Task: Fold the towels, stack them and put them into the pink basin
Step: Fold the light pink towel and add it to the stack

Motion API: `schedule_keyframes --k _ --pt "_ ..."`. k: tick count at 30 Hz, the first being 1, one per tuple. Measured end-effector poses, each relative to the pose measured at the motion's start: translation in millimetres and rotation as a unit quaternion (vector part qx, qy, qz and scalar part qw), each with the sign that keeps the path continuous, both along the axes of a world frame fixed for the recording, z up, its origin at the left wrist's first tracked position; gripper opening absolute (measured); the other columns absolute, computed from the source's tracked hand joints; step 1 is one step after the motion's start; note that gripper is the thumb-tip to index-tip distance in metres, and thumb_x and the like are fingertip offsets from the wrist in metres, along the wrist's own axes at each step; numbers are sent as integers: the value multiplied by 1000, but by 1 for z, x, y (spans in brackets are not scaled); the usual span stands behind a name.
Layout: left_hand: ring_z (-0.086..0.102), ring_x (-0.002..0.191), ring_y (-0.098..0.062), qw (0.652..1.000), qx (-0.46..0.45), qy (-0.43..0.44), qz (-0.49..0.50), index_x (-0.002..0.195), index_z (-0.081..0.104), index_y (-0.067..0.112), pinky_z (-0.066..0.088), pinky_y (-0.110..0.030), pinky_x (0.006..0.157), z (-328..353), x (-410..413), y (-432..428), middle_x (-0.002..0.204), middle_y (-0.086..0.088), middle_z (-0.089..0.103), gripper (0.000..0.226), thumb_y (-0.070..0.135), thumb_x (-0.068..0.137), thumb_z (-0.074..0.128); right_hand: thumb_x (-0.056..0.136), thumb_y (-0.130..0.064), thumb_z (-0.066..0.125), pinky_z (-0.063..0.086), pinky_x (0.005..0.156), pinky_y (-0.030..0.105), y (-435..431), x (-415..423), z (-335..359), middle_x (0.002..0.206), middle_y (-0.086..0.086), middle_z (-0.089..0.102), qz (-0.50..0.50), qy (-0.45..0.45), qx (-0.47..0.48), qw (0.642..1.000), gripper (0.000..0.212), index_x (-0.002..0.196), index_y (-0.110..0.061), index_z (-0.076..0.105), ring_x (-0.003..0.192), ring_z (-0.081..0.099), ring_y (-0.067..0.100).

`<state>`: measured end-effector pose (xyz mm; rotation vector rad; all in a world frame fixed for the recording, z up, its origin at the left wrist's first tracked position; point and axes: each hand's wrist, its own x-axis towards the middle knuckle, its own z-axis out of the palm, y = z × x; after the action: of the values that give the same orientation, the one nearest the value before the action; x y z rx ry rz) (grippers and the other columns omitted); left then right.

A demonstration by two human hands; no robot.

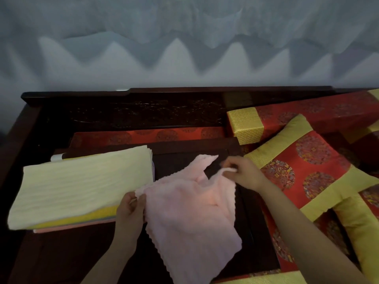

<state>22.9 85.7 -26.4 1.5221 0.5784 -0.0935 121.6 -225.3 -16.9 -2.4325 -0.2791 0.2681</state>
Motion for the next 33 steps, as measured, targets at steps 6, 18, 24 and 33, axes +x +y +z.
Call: schedule_keyframes --k 6,18,24,33 --pt "53 71 -24 1000 13 3 -7 88 58 13 45 -40 66 -2 2 2 80 -17 62 13 23 94 53 90 -32 53 32 101 48 32 45 -44 155 -5 26 105 -2 -299 948 26 110 -27 69 136 24 22" --pt "51 63 -24 966 172 -189 -28 80 52 32 46 -35 55 96 27 20 73 -30 54 23 15 96 50 80 -15 73 46 73 37 -3 53 18 78 0 62 -39 -152 -41 987 11 90 -9 75 85 55 26" --pt "42 64 -14 904 248 -347 -25 83 48 37 36 -29 55 198 97 33 72 -18 48 10 30 90 48 72 -29 79 41 67 9 -34 42 145 70 -10 64 -136 -228 156 951 27 95 -37 66 68 57 0" --pt "55 78 -19 904 284 -319 -27 92 47 29 46 -33 75 244 147 31 88 -8 61 4 26 92 50 86 -10 67 43 63 11 -53 34 214 72 -12 61 -134 -216 236 938 13 76 -15 61 65 55 -6"
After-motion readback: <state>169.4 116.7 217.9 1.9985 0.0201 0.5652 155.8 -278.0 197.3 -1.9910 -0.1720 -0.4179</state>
